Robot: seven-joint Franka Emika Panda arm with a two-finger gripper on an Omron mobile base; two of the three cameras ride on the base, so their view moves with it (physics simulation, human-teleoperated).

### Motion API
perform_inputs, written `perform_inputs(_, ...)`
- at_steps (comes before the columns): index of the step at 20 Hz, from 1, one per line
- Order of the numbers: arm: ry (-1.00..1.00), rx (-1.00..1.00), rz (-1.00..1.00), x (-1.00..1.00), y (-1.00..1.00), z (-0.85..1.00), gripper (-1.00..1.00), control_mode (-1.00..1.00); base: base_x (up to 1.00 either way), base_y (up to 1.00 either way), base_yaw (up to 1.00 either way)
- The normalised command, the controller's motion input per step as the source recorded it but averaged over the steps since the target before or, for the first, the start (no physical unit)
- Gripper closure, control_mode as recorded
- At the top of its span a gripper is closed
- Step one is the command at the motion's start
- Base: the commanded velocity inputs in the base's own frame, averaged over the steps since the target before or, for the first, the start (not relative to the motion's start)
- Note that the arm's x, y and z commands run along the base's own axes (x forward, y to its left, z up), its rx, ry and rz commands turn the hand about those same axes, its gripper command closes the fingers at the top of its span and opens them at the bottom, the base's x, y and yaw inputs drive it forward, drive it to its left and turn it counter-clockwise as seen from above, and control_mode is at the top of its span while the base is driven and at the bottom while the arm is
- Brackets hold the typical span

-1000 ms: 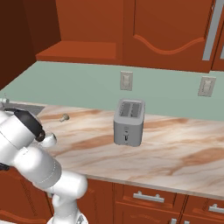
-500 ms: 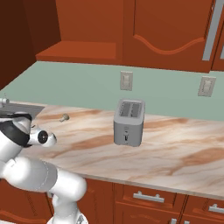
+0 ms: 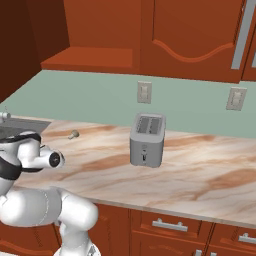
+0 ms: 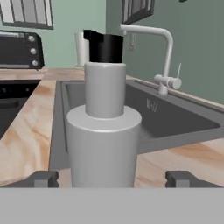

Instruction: Open the cabinet. Pick the soap dispenser and place it next to the sink. Then close the cabinet.

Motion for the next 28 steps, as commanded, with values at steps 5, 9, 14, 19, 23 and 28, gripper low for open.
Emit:
perform_inputs(5,0.01,0.04,0.0,-0.07,-0.13,0.0,-1.0,-1.0,0.0,0.0,0.0)
perform_inputs(9,0.02,0.03,0.0,-0.1,-0.18,0.0,-1.0,-1.0,0.0,0.0,0.0)
perform_inputs(14,0.05,0.02,-0.02,-0.26,-0.14,0.11,-1.0,-1.0,0.0,0.0,0.0)
perform_inputs(19,0.0,0.0,-0.03,-0.23,-0.03,0.37,-1.0,-1.0,0.0,0.0,0.0)
perform_inputs(23,0.0,0.0,-0.07,-0.23,-0.03,0.47,-1.0,-1.0,0.0,0.0,0.0)
perform_inputs(28,0.03,-0.02,-0.12,-0.27,-0.05,0.43,-1.0,-1.0,0.0,0.0,0.0)
